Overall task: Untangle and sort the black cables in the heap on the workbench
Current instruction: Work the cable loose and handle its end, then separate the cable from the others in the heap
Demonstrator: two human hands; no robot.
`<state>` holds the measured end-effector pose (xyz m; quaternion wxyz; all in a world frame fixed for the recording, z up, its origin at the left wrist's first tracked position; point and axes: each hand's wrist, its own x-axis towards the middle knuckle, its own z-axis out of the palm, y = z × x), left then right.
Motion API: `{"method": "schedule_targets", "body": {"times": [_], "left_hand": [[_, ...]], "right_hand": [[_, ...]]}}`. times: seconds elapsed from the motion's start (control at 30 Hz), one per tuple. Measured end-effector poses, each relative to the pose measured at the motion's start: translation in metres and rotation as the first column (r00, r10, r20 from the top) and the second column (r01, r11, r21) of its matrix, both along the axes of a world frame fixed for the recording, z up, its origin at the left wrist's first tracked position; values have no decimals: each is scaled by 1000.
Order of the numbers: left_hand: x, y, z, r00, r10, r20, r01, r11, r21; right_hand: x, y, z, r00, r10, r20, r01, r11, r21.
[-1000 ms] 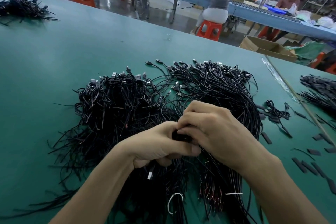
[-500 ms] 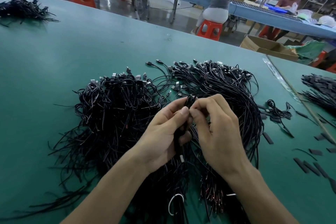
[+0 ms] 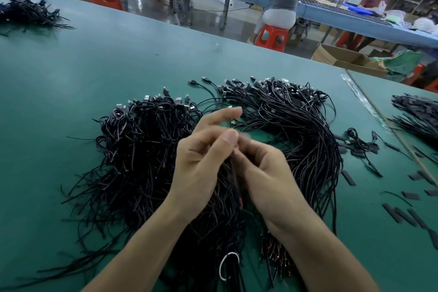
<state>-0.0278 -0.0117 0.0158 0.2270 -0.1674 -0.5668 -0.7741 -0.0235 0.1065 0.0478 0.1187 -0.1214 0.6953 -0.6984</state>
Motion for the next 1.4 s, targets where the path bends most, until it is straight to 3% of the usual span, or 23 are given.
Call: {"method": "schedule_targets", "body": {"times": [0.1,0.2,0.47,0.63,0.77,0.83,1.03,1.17,1.3,1.4], "left_hand": [[-2,-3,-3,994,105,9,-101,972,-211],[-2,-4,-5,965,238,111,-201,942,-269],[-6,-5,-9,988,79,134,-56,985,-162],[-8,-11,-8,971,105,214,-74,986,-147],[-5,-8,-4,966,-88,243,64,993,104],[-3,-7,-3,964,-148,222,117,983,145],[0,-1,-5,998,26,63,-23,999,-50],[-2,-7,-11,972,174,158,-142,970,-198],[-7,-9,-14,931,-41,364,107,981,-162],[-7,-6,-16,913,-154,378,221,965,-141]], "right_hand": [[-8,8,4,981,-70,-184,91,990,111],[-15,17,9,947,-80,-310,131,980,150],[-17,23,13,910,21,-415,94,962,256],[-12,23,6,871,47,-488,179,896,406],[-18,26,1,854,-4,-520,288,837,466],[-20,28,0,855,-27,-519,307,832,462],[-19,27,0,866,-40,-499,275,870,408],[-21,30,3,878,-51,-476,263,882,390],[-22,33,8,873,7,-488,209,898,388],[-22,31,6,865,14,-501,228,879,418]]}}
